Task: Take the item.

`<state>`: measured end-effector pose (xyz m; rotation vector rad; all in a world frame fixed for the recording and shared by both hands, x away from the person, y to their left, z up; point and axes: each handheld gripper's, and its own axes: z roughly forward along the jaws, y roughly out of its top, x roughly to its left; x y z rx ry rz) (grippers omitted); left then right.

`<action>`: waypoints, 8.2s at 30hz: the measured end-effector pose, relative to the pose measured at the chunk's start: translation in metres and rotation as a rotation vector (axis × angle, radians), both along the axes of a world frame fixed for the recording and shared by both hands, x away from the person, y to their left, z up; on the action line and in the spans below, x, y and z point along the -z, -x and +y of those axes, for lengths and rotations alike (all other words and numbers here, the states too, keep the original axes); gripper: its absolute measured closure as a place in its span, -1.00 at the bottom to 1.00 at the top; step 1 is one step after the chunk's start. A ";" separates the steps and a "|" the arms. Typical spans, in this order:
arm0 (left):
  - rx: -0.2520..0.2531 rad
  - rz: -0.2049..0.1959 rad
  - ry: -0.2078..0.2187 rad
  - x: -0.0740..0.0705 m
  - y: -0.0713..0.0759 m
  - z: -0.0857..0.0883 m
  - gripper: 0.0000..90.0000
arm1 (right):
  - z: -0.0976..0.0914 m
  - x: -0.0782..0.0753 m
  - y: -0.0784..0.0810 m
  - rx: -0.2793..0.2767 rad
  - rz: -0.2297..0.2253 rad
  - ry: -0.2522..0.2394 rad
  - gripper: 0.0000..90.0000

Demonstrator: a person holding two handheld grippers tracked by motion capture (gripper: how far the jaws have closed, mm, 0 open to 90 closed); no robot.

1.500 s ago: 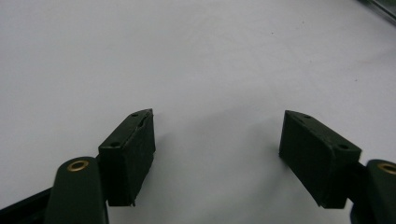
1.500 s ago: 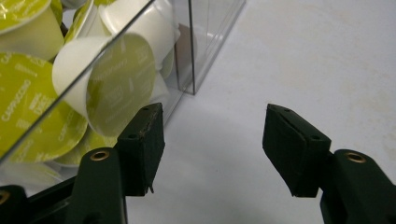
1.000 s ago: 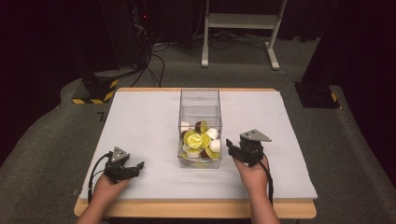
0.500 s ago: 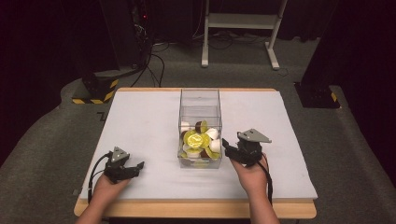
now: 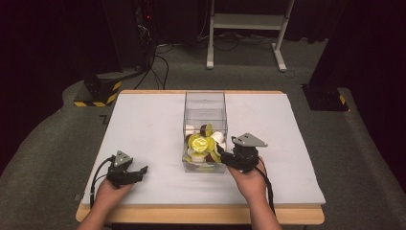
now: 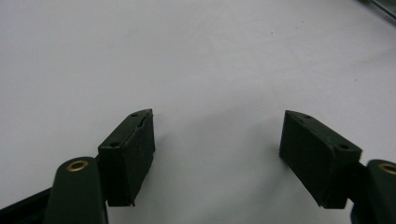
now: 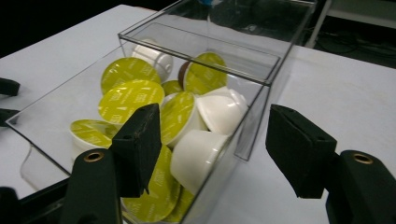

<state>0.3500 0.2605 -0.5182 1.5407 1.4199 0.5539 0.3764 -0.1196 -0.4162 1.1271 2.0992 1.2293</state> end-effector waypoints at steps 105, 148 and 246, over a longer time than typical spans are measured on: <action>0.015 0.001 -0.003 0.000 0.001 0.001 -0.43 | 0.076 0.005 -0.019 -0.112 0.092 0.142 -0.16; 0.015 0.000 -0.011 0.000 0.001 0.000 -0.43 | 0.051 -0.010 -0.001 -0.109 -0.020 0.025 -0.16; 0.012 0.002 0.000 0.000 0.001 0.000 -0.44 | -0.093 0.034 -0.054 0.326 0.048 0.093 -0.16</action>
